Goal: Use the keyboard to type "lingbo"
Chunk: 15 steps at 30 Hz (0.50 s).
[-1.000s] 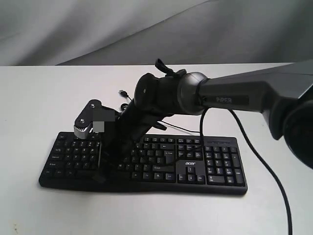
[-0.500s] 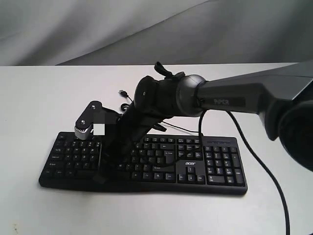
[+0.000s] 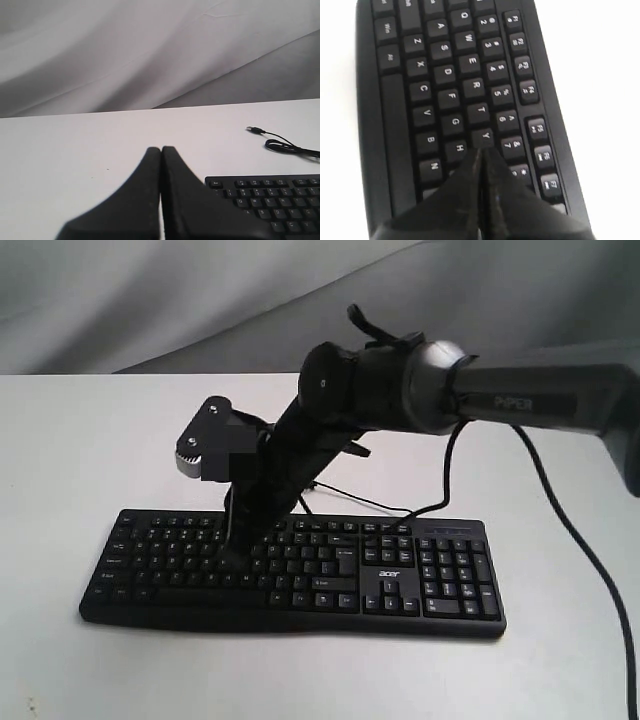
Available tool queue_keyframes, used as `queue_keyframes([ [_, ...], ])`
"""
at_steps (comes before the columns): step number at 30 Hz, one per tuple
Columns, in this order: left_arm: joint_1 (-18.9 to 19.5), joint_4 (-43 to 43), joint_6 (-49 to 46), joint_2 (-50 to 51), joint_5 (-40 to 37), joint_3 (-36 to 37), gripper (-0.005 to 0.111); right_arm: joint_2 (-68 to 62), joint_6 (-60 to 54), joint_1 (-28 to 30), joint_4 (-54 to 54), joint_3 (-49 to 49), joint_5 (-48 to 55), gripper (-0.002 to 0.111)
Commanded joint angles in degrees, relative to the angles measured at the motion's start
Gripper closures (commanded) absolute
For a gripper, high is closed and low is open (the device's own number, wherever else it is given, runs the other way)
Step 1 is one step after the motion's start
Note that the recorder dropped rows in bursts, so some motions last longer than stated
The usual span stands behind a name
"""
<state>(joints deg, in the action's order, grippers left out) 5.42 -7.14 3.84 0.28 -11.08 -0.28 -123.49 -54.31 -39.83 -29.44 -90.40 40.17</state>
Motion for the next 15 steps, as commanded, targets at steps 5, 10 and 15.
queue_keyframes([
  [5,-0.3,0.0,0.1,-0.3,0.5,0.3,0.106,0.7,-0.7,3.3,-1.4,3.6,-1.4,0.108],
  [10,-0.3,0.0,0.1,-0.3,0.5,0.3,0.106,0.7,-5.9,4.5,-7.5,7.1,-3.4,0.108],
  [15,-0.3,0.0,0.1,-0.3,0.5,0.3,0.106,0.7,-5.8,4.5,-7.5,7.8,-3.8,0.108],
])
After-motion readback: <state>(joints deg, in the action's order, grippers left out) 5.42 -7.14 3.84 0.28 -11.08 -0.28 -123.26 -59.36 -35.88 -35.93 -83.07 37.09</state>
